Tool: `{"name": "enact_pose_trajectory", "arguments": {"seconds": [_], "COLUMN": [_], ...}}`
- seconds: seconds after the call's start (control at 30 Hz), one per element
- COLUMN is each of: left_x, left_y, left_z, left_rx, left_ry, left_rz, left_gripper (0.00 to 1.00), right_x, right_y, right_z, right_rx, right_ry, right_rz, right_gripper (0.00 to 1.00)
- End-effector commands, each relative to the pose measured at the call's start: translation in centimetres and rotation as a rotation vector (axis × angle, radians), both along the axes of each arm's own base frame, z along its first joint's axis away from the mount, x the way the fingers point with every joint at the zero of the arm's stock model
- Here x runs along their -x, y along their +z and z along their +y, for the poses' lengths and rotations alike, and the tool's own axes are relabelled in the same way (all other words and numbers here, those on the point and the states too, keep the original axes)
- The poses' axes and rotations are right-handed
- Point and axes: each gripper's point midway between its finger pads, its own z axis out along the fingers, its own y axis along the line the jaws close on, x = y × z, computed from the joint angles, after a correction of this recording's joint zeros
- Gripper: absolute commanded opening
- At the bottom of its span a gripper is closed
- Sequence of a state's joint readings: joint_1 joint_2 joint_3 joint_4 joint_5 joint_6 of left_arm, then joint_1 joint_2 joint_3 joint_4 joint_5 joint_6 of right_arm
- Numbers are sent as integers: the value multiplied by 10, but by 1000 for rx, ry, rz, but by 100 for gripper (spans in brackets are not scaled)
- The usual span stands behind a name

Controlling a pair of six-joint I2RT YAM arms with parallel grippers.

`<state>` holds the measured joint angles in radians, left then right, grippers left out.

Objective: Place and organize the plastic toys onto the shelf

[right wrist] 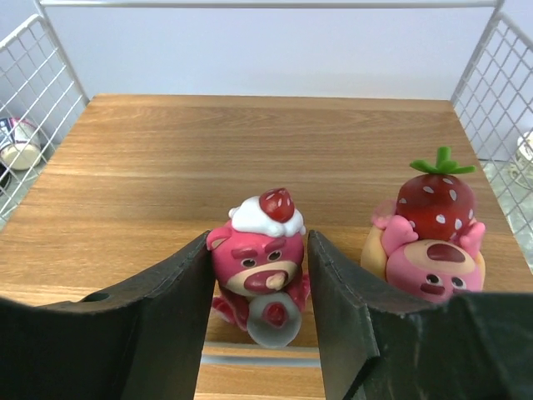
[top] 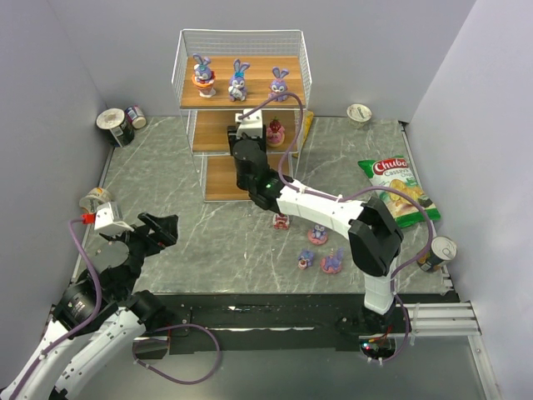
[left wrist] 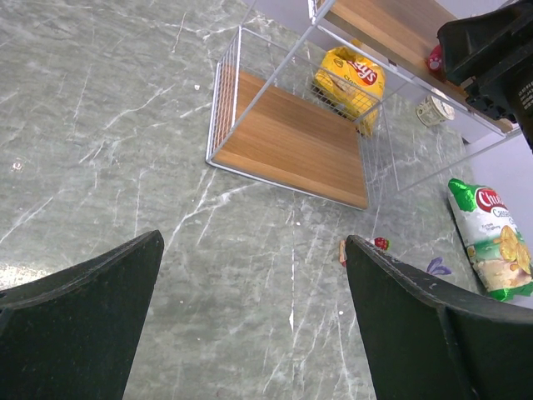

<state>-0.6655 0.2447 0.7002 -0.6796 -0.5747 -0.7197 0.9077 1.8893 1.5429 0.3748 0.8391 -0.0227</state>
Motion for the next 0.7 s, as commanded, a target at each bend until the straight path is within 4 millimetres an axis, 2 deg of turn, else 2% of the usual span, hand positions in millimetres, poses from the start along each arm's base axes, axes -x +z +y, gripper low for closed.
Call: {"name": "enact_pose_trajectory", "arguments": {"seconds": [0.0, 0.3, 0.67], "left_x": [1, 1, 2], "left_y": [6, 6, 7], "left_z": [4, 5, 6], "left_rx": [14, 16, 22], "left_ry": [19, 20, 22], "left_rz": [-17, -17, -21], "left_gripper": [97, 96, 96], "right_x": [2, 7, 31], "right_y": [29, 39, 61], "right_z": [4, 8, -3], "right_rx": [-63, -84, -135], "right_ry": [-37, -4, 38], "right_rz": [-63, -82, -135], "right_gripper": [56, 64, 72]}}
